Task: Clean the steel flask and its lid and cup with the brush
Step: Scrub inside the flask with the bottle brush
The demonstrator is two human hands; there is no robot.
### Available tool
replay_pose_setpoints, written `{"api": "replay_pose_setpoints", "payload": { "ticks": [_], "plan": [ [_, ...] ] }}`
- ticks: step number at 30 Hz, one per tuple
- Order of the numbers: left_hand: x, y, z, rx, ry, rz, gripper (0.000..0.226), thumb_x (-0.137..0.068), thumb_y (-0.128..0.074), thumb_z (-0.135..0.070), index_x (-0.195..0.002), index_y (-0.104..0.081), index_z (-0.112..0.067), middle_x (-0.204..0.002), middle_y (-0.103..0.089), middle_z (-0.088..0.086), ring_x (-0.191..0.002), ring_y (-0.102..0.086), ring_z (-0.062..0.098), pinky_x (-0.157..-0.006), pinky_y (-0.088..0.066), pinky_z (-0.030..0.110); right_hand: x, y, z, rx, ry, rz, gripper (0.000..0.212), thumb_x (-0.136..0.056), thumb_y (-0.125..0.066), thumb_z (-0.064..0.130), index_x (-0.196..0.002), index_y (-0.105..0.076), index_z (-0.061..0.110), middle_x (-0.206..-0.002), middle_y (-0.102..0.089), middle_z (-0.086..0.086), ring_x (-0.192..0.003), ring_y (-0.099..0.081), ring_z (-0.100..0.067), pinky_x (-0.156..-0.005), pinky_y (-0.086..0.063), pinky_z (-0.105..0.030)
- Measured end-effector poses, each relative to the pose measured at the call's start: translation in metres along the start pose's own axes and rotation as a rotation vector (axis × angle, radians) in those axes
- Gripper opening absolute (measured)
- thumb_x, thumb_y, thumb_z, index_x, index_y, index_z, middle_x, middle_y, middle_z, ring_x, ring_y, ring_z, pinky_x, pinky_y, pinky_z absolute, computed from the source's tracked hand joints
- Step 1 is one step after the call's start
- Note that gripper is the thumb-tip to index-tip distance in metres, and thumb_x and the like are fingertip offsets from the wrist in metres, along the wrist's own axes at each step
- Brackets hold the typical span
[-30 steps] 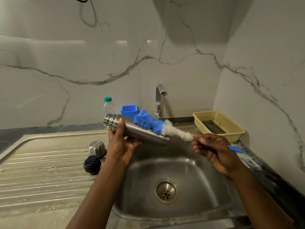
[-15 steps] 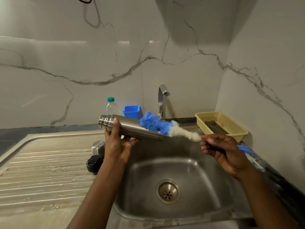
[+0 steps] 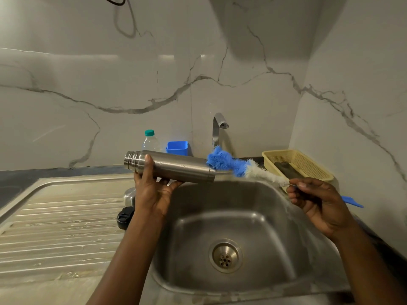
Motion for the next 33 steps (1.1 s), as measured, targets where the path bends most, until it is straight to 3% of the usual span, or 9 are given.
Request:
{"api": "replay_pose_setpoints", "payload": {
  "ticks": [6,12,15,17,20,23,27,29,33],
  "plan": [
    [0.004,-0.006,0.008,-0.038,0.011,0.006,0.054,-0.1,-0.068,-0.032,-0.15,-0.046,-0.032,-0.144,-0.061,0.014,-0.124,-0.064,0.042,-0.073,-0.061,0.069,-0.001,-0.03,-0.015,0.071,-0.039,0.084,0.02,-0.074,-0.07,0.015,-0.086,-0.084,0.006,-0.079,-0.076,-0.016,-0.067,-0.074,-0.019,-0.063,-0.063,-0.025],
    [-0.003,0.003,0.001,-0.001,0.001,-0.008,0.062,-0.098,-0.071,-0.034,-0.153,-0.043,-0.031,-0.147,-0.059,0.017,-0.126,-0.063,0.043,-0.068,-0.062,0.064,-0.002,0.0,-0.004,0.026,0.007,-0.006,0.042,-0.097,-0.047,-0.004,-0.082,-0.084,0.008,-0.076,-0.076,-0.015,-0.065,-0.074,-0.019,-0.061,-0.062,-0.024],
    [-0.003,0.003,0.007,-0.016,0.015,-0.018,0.062,-0.097,-0.072,-0.034,-0.152,-0.044,-0.03,-0.147,-0.059,0.016,-0.127,-0.063,0.043,-0.07,-0.061,0.066,-0.004,-0.02,-0.016,0.076,-0.01,0.087,0.016,-0.076,-0.082,0.017,-0.087,-0.084,0.006,-0.081,-0.077,-0.018,-0.068,-0.075,-0.021,-0.064,-0.063,-0.026],
    [-0.004,0.006,0.008,-0.012,0.016,-0.041,0.063,-0.096,-0.073,-0.033,-0.152,-0.044,-0.029,-0.147,-0.059,0.017,-0.126,-0.063,0.043,-0.067,-0.061,0.066,-0.003,-0.026,-0.022,0.112,-0.046,0.153,0.04,-0.061,-0.095,0.027,-0.091,-0.083,0.004,-0.083,-0.077,-0.02,-0.07,-0.075,-0.023,-0.065,-0.063,-0.028],
    [-0.006,0.011,0.005,0.019,0.016,-0.054,0.067,-0.096,-0.074,-0.033,-0.154,-0.041,-0.029,-0.148,-0.058,0.017,-0.126,-0.063,0.043,-0.063,-0.061,0.061,-0.002,-0.011,-0.008,0.06,-0.001,0.07,0.015,-0.08,-0.07,0.01,-0.085,-0.083,0.006,-0.078,-0.076,-0.018,-0.066,-0.074,-0.021,-0.062,-0.063,-0.027],
    [-0.008,0.009,0.004,0.01,0.011,-0.037,0.068,-0.096,-0.074,-0.033,-0.155,-0.041,-0.03,-0.148,-0.057,0.017,-0.126,-0.062,0.043,-0.064,-0.062,0.06,-0.001,0.0,-0.006,0.019,-0.006,0.008,0.033,-0.09,-0.052,0.0,-0.082,-0.084,0.007,-0.077,-0.076,-0.017,-0.064,-0.074,-0.021,-0.062,-0.063,-0.026],
    [-0.006,0.005,0.009,0.013,0.026,-0.012,0.066,-0.096,-0.073,-0.032,-0.154,-0.042,-0.029,-0.147,-0.058,0.018,-0.127,-0.063,0.043,-0.066,-0.061,0.063,-0.004,-0.017,-0.01,0.038,0.013,0.069,0.016,-0.074,-0.081,0.018,-0.086,-0.084,0.007,-0.079,-0.077,-0.016,-0.067,-0.076,-0.021,-0.064,-0.063,-0.026],
    [-0.005,0.004,0.011,0.001,0.037,-0.013,0.065,-0.096,-0.073,-0.032,-0.154,-0.043,-0.028,-0.146,-0.059,0.018,-0.126,-0.063,0.043,-0.068,-0.062,0.066,-0.005,-0.022,-0.014,0.061,0.003,0.107,0.046,-0.055,-0.098,0.033,-0.089,-0.084,0.006,-0.082,-0.078,-0.017,-0.071,-0.076,-0.022,-0.066,-0.064,-0.027],
    [-0.01,0.011,0.007,-0.004,0.026,-0.022,0.068,-0.094,-0.075,-0.035,-0.154,-0.043,-0.03,-0.147,-0.058,0.018,-0.126,-0.063,0.043,-0.071,-0.061,0.068,-0.005,0.0,0.0,0.003,0.058,-0.013,0.013,-0.08,-0.072,0.012,-0.085,-0.084,0.009,-0.079,-0.077,-0.015,-0.069,-0.076,-0.021,-0.065,-0.064,-0.026]
  ]
}}
Point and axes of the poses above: each hand's wrist, its own x-axis away from the middle knuckle, its own y-axis out of the back of the hand, z = x × y, the point moved 9 cm from there along -x, towards the middle knuckle
